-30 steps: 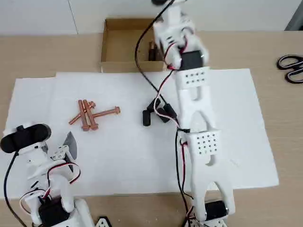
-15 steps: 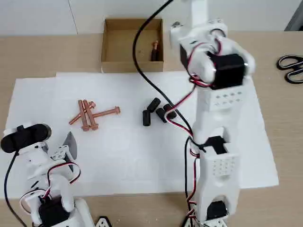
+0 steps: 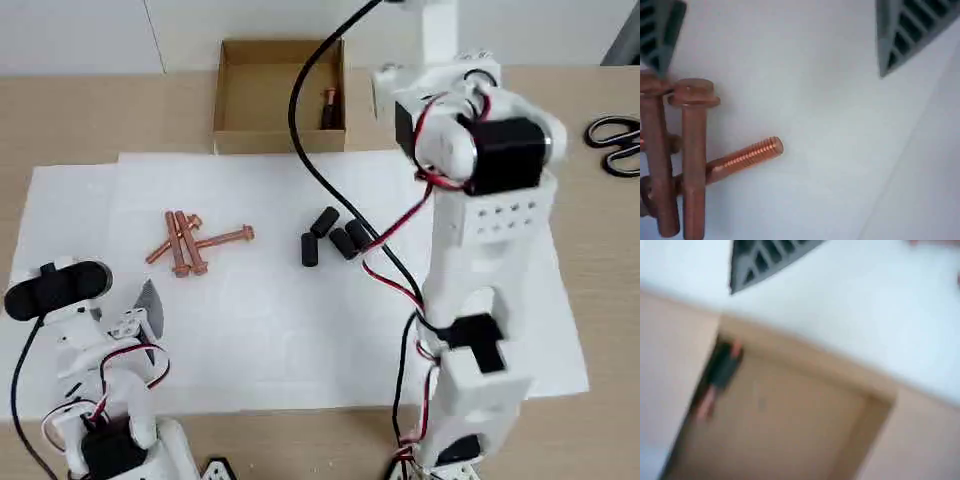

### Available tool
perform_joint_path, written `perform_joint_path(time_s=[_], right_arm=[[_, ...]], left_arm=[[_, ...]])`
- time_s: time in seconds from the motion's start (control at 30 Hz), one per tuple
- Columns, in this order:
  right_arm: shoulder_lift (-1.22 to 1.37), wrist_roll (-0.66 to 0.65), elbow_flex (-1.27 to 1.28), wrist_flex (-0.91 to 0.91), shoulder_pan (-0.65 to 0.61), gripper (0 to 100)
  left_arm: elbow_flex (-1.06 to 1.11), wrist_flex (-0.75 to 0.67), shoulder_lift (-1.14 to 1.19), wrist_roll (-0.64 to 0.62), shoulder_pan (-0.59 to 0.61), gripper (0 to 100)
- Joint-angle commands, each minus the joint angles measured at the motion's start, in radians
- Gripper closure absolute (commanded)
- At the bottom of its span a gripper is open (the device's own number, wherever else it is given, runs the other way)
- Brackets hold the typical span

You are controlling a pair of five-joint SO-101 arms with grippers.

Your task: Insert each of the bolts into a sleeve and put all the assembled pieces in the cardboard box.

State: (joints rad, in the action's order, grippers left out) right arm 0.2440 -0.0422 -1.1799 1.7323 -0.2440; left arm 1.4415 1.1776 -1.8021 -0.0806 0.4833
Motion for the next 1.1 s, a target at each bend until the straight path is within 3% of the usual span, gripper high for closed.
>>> perform_joint_path(time_s=[0.0,0.2,0.37,0.63,1.07], right_arm=[[-0.219,0.0,0.364,0.005,-0.027,81.9],[-0.375,-0.002,0.821,-0.027,-0.042,81.9],[-0.325,-0.008,1.037,-0.265,-0.038,81.6],[-0.134,-0.049,1.065,-0.426,-0.022,81.8],[0.107,-0.057,1.06,-0.526,-0.036,81.9]], left_arm=[[-0.002,0.003,-0.008,0.009,0.008,74],[-0.002,0.002,-0.008,0.009,0.005,74],[-0.002,0.002,-0.008,0.011,0.005,75],[-0.001,0.005,-0.008,0.011,0.008,75],[-0.001,0.006,-0.008,0.012,0.008,75]])
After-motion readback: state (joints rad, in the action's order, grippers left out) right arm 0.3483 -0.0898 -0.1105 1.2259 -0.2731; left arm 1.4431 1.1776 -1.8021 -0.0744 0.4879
